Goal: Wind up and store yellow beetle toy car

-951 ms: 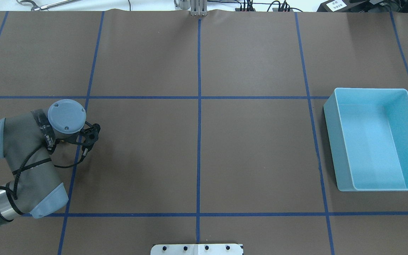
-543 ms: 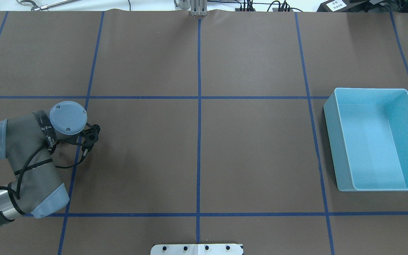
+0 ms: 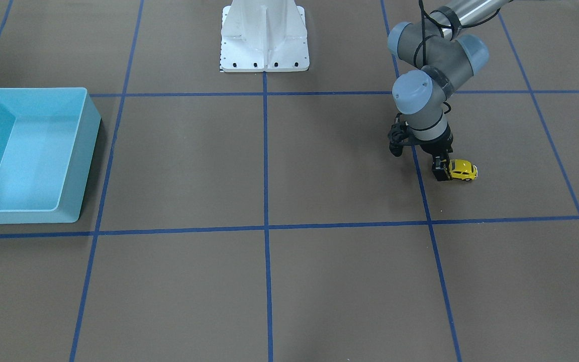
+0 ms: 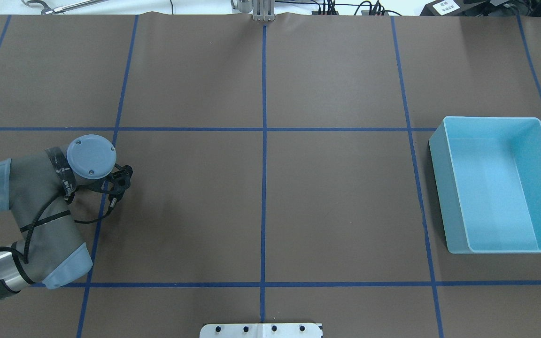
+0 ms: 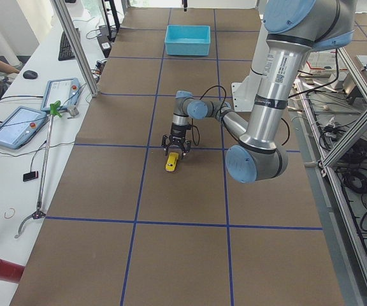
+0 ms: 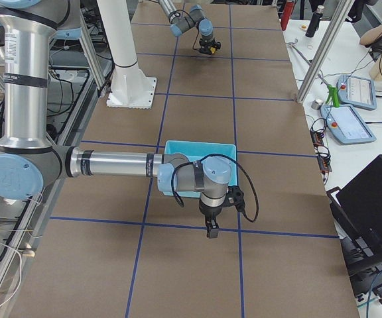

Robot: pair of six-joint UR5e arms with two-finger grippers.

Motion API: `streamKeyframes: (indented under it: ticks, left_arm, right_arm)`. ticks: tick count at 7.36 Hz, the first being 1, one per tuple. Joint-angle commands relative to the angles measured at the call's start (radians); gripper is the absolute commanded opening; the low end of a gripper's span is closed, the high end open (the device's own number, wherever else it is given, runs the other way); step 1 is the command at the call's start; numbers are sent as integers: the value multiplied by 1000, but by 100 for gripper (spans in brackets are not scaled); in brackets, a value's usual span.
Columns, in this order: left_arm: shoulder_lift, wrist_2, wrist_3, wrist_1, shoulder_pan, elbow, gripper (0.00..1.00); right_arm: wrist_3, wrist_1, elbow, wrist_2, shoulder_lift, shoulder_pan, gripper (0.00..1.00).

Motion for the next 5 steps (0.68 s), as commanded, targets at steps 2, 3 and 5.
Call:
streamKeyframes:
  ticks: [2,3,5]
  left_arm:
    - [0,0,0,-5,1,8,86]
    - [0,0,-2,-5,1,8,82]
    - [0,0,-2,-5,1,8,63]
  right_arm:
    - [0,0,1,0,0,0,100]
    - [0,0,1,0,0,0,100]
    - [0,0,2,0,0,0,100]
